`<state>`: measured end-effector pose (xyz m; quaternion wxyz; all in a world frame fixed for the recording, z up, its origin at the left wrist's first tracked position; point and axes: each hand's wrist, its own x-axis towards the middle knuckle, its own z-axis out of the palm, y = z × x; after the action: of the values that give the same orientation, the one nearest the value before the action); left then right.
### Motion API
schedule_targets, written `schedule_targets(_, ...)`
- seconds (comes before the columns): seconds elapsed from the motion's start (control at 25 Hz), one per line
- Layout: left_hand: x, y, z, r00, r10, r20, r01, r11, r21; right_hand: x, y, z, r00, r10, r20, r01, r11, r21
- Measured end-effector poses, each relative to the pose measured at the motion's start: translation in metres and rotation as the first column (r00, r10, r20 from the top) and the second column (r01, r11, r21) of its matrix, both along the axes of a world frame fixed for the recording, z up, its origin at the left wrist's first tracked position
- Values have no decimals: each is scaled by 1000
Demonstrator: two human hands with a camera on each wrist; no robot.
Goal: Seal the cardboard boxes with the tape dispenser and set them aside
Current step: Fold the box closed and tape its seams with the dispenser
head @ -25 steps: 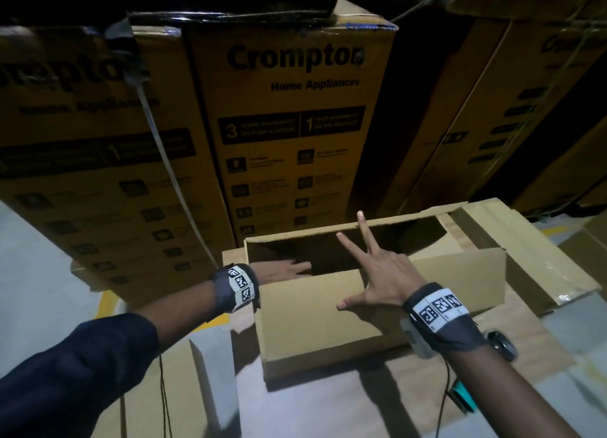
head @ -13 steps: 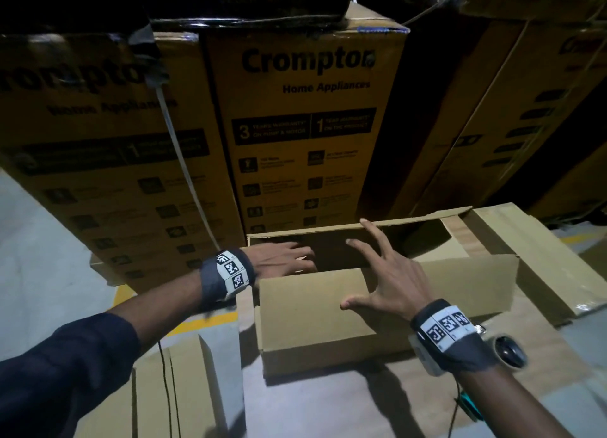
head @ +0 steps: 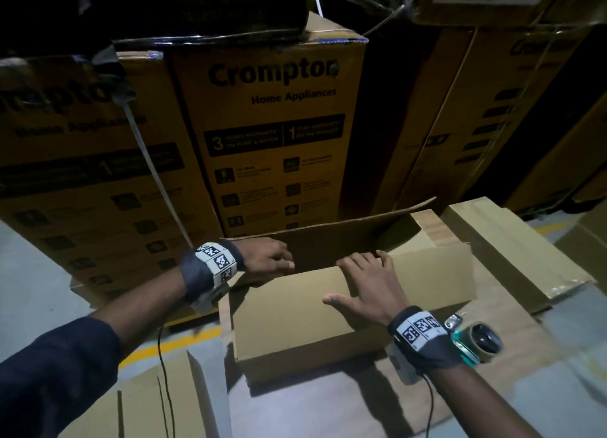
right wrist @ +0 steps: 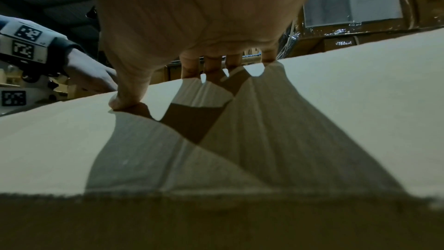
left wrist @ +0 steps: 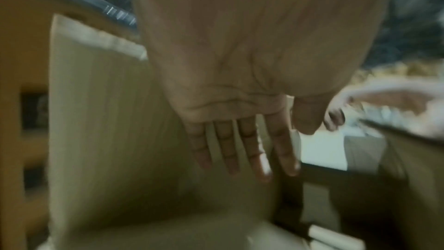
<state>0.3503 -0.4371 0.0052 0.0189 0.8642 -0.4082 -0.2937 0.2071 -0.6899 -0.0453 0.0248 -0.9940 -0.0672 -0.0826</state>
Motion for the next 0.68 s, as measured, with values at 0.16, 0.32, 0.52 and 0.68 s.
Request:
schedule_targets(0.16, -32, 9, 21, 997, -13, 80, 28, 982, -186, 2, -2, -10, 1000, 4, -24, -4, 1000, -19)
schedule_targets(0.32, -79, 18, 27, 898, 105, 428, 138, 855, -500, -2, -11, -20, 992, -7, -123, 10, 1000, 20)
schedule_targets(0.52, -95, 12, -36, 916, 309, 256, -264, 944, -195, -7, -33, -24, 987, -17, -160, 25, 998, 49)
schedule_targets(0.68, -114, 5, -79, 936, 281, 210, -252, 955, -153, -14, -80, -12, 982, -169, -85, 179, 977, 118)
